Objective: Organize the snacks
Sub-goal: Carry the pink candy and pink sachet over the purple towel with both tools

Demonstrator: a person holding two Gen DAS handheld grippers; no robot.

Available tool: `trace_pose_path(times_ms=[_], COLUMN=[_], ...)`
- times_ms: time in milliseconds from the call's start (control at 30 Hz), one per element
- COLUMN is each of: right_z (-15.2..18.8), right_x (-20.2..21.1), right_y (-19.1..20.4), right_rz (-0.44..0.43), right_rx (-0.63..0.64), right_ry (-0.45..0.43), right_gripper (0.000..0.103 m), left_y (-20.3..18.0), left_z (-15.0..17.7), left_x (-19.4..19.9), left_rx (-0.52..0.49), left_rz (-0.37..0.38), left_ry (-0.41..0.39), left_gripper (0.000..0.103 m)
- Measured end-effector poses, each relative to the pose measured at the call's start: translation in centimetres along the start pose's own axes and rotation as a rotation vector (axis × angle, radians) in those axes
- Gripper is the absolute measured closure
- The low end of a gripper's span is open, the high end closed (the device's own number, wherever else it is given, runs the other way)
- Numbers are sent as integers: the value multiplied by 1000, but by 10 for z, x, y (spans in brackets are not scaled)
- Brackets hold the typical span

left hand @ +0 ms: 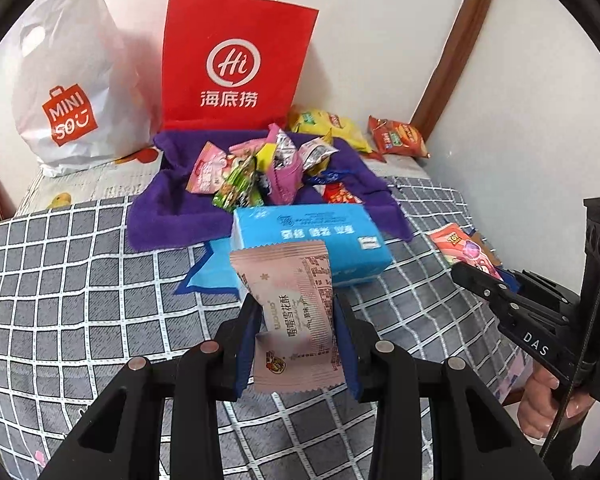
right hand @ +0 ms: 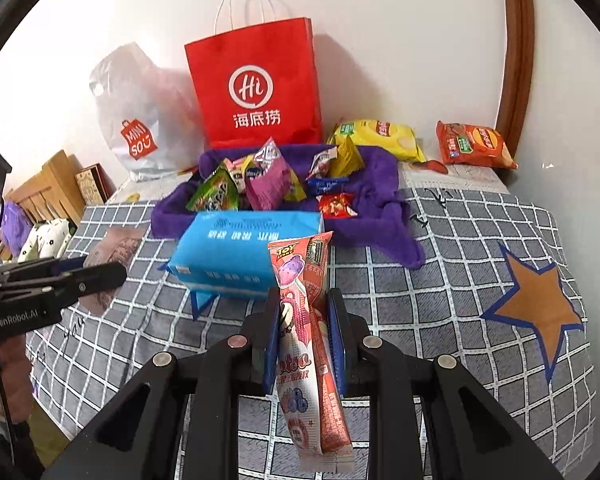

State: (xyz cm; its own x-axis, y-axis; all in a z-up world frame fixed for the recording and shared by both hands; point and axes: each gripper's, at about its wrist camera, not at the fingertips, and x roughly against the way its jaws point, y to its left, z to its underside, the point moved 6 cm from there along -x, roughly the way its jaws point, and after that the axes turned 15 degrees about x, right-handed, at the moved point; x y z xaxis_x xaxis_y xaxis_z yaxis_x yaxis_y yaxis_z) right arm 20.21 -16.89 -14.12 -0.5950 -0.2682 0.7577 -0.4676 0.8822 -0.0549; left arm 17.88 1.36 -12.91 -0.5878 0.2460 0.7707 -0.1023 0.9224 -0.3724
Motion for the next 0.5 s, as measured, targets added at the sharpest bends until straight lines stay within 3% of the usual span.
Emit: trace_pose_path(times_ms=[500], right_z=[-25], right_x=[1], right_y=[-3], right_rz=[17], right_rx=[-5], right_ry=[-6], right_gripper=[81], left_y=[-2], left_z=[-18], left_x=[6], left_rx=[18], left_rz=[25], left_ry=[-15], left_gripper=[68])
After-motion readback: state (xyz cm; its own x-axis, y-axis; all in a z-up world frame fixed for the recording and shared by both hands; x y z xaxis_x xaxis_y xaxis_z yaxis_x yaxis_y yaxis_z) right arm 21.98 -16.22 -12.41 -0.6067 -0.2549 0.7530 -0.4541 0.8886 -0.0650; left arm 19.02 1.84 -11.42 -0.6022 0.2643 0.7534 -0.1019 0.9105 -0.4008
